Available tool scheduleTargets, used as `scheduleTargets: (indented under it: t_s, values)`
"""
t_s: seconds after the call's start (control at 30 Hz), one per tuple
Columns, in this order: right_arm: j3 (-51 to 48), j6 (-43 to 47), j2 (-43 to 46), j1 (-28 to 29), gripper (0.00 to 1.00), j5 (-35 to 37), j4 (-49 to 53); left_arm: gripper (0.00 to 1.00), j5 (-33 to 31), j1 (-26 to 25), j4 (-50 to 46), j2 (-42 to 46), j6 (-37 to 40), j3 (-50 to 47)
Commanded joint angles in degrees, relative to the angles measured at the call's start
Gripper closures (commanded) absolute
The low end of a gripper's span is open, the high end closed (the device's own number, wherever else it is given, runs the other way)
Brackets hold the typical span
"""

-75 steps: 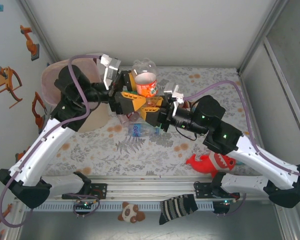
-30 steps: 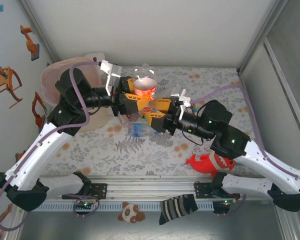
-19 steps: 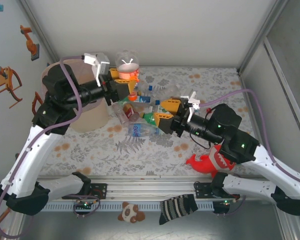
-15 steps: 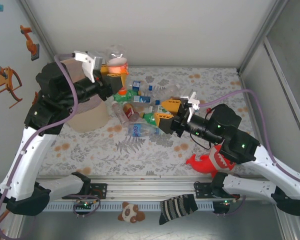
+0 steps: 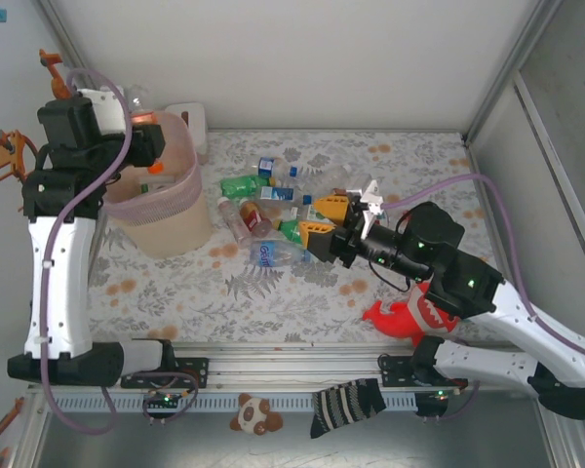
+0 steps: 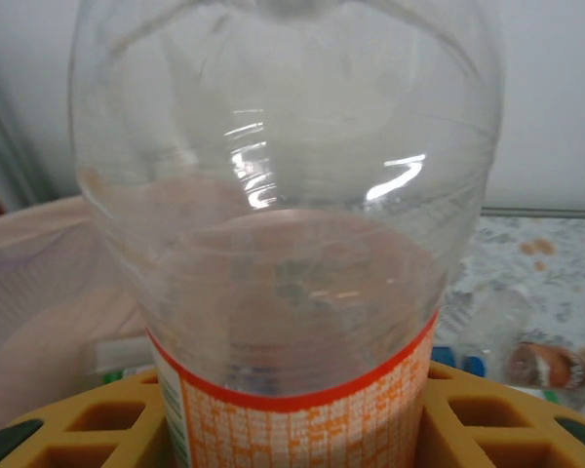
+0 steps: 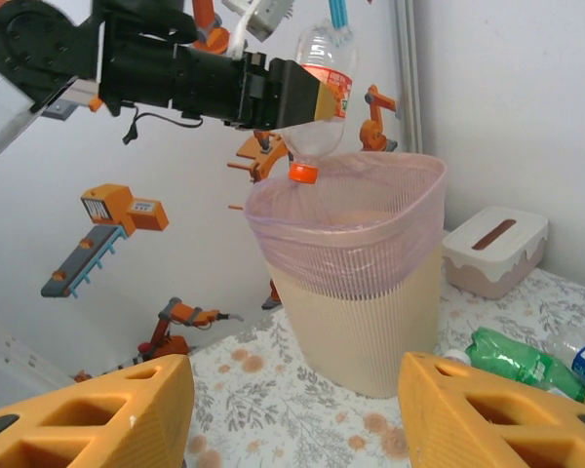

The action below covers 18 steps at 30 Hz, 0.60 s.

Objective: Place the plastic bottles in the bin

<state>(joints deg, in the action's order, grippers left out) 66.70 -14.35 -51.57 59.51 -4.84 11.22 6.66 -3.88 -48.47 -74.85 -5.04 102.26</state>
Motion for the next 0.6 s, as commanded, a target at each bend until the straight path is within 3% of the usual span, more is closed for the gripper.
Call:
scheduleTargets:
  t_s: [0.0,0.23,0.57]
  values:
    - [1.7,1.5,-0.5,0.0,0.43,0.5,1.0,0.53,1.7,3.9,-2.5,-2.2,-0.3,0.0]
    - [1.9,2.2,-0.5,0.0,0.43,0.4,1.7,0.54,1.1,8.5,-4.1,-8.0,0.2,-2.8]
    - [1.8,3.1,-0.6,0.0,0.43,0.3,2.6,0.56,-0.7,10.7,-6.6,-13.1,-0.3,-10.6]
